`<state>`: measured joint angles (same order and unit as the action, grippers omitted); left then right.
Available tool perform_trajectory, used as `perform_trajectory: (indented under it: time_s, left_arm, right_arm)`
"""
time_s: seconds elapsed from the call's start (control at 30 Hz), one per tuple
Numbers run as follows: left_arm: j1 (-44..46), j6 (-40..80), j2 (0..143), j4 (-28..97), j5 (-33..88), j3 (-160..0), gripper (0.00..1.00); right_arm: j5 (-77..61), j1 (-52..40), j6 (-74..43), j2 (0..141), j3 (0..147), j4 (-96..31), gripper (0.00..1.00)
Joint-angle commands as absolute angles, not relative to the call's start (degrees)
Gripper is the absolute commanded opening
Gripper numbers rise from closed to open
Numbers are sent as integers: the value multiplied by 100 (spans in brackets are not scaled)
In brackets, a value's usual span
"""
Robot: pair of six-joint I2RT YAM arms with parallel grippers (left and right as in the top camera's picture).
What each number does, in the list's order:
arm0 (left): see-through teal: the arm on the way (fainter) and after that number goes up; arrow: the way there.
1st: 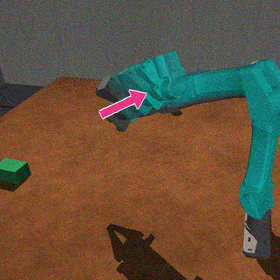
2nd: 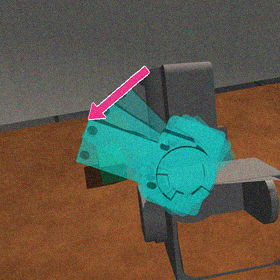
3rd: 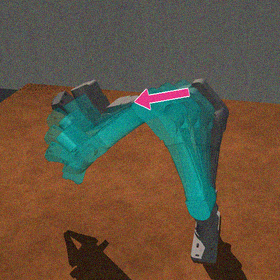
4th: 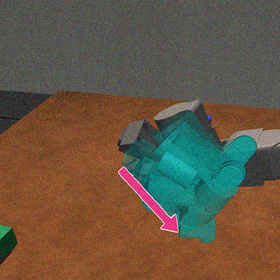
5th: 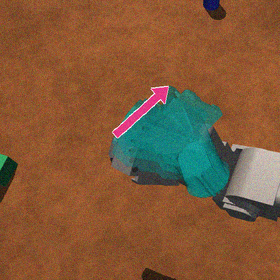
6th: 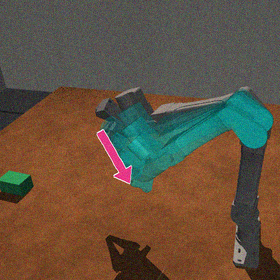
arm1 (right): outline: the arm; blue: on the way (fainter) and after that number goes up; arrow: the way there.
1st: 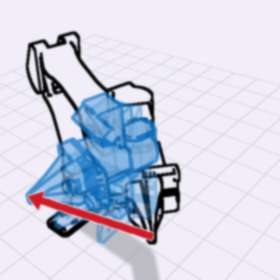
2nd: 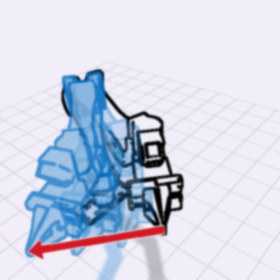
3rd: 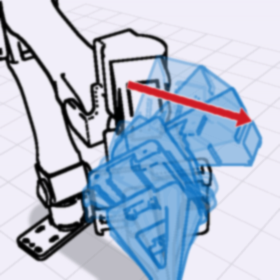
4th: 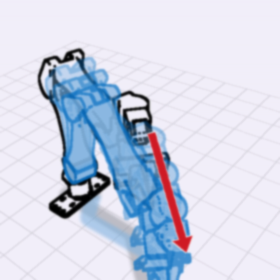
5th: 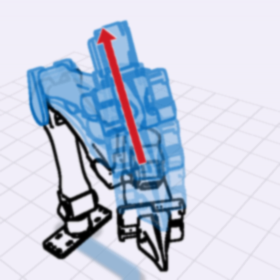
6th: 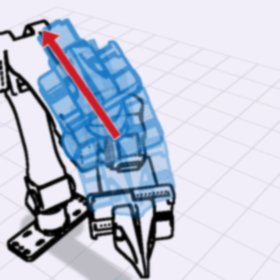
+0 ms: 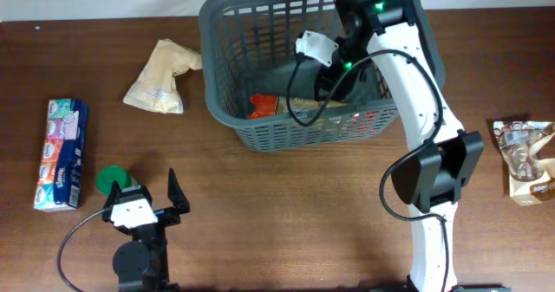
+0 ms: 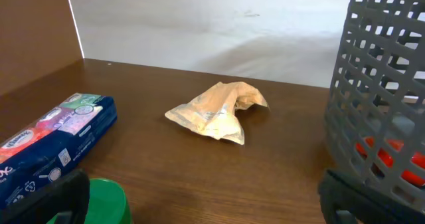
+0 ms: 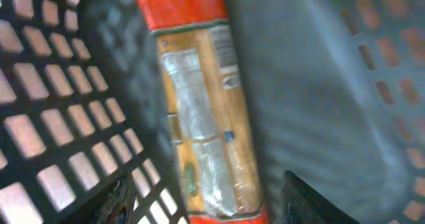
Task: Pack container
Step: 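Open the right gripper and withdraw it toward the clear snack bag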
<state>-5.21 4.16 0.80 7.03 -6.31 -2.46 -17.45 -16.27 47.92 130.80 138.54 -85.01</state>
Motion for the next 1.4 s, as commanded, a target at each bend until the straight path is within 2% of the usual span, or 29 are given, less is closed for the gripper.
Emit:
perform_trajectory:
  time_s: [0.0,0.17,0.23,0.27,0.33,0.43,0.57,0.8,1.03,1.37]
  left_arm:
    - [-545,473,34,685,-692,-187,99]
    - [-545,473,34,685,-692,-187,99]
    - [-545,473,34,685,-692,-187,99]
    - [-545,473,34,685,-692,-187,99]
    - [-545,473,34,685,-692,-187,99]
    - [-545,473,34,685,-692,-187,99]
    - [-545,473,34,685,-692,-187,99]
    - [-545,473,34,685,-692,-187,99]
    - [-545,473,34,685,-692,-187,99]
    - [-545,473,34,685,-692,-187,99]
  right_arm:
    - [-1426,-1632,3802,12763,14477,-8230,66]
    - [-49,-1466,1767,12752,15710,-8018,81]
    - [384,-1308,871,12752,16219,-8060,91]
    - [545,-1194,449,12752,16466,-8123,100]
    - [779,-814,-379,12752,17001,-8479,99]
    - [779,-279,-913,12752,17316,-9004,99]
    - [779,604,-1017,12757,17296,-9690,99]
    - [646,1625,-506,12761,16879,-9734,99]
    - [729,2180,-189,12761,15926,-9734,99]
    - [1590,2783,-176,12766,14025,-9603,100]
